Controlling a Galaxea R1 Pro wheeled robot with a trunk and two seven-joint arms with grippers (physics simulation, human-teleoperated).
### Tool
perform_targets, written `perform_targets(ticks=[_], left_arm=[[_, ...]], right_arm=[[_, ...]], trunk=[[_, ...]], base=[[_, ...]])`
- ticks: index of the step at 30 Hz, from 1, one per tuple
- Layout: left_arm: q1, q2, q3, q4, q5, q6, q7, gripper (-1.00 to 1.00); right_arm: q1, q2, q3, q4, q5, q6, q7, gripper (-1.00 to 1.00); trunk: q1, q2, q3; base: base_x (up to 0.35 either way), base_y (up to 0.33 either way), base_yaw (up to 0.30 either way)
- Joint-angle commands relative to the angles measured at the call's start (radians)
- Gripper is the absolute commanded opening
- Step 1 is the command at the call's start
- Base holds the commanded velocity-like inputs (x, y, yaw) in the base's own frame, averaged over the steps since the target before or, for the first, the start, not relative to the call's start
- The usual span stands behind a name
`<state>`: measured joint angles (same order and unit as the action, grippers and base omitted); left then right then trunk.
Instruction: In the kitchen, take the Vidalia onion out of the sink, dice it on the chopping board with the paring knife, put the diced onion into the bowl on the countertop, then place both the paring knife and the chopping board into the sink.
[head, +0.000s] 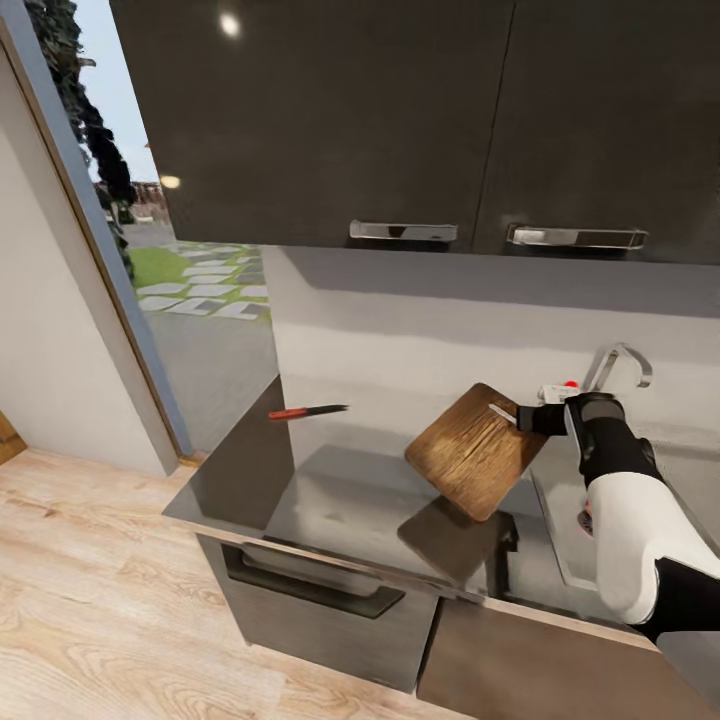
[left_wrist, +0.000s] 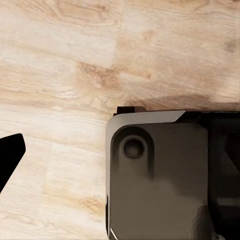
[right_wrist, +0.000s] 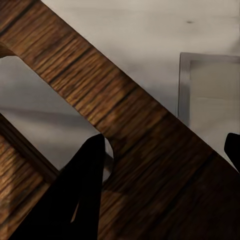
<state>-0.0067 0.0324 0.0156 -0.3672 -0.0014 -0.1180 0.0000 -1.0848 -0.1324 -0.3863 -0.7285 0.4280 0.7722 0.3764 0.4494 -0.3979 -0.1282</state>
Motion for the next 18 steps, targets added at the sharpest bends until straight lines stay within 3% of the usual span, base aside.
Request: perform_targets(ticks=[1, 9, 15, 18], left_arm=[[0.0, 0.0, 0.001, 0.0, 0.0, -0.003, 0.0, 1.0], [-0.001, 0.0, 0.001, 0.007, 0.0, -0.006, 0.0, 1.0], [-0.001, 0.002, 0.001, 0.008, 0.0, -0.006, 0.0, 1.0], [-0.001, 0.003, 0.001, 0.011, 0.0, -0.006, 0.0, 1.0]], right_arm=[[-0.001, 0.001, -0.003, -0.001, 0.01, 0.002, 0.011, -1.0], [-0.001, 0.012, -0.005, 0.007, 0.01, 0.004, -0.003, -1.0], [-0.001, 0.061, -0.006, 0.004, 0.009, 0.016, -0.133, -1.0], [-0.001, 0.076, -0.006, 0.002, 0.009, 0.041, -0.153, -1.0]], trunk=[[0.001, -0.002, -0.002], [0.001, -0.002, -0.002], [0.001, -0.002, -0.002], [0.001, -0.002, -0.002]], base=[[0.0, 0.0, -0.001], [0.0, 0.0, 0.0], [0.0, 0.0, 0.0], [0.0, 0.002, 0.0]])
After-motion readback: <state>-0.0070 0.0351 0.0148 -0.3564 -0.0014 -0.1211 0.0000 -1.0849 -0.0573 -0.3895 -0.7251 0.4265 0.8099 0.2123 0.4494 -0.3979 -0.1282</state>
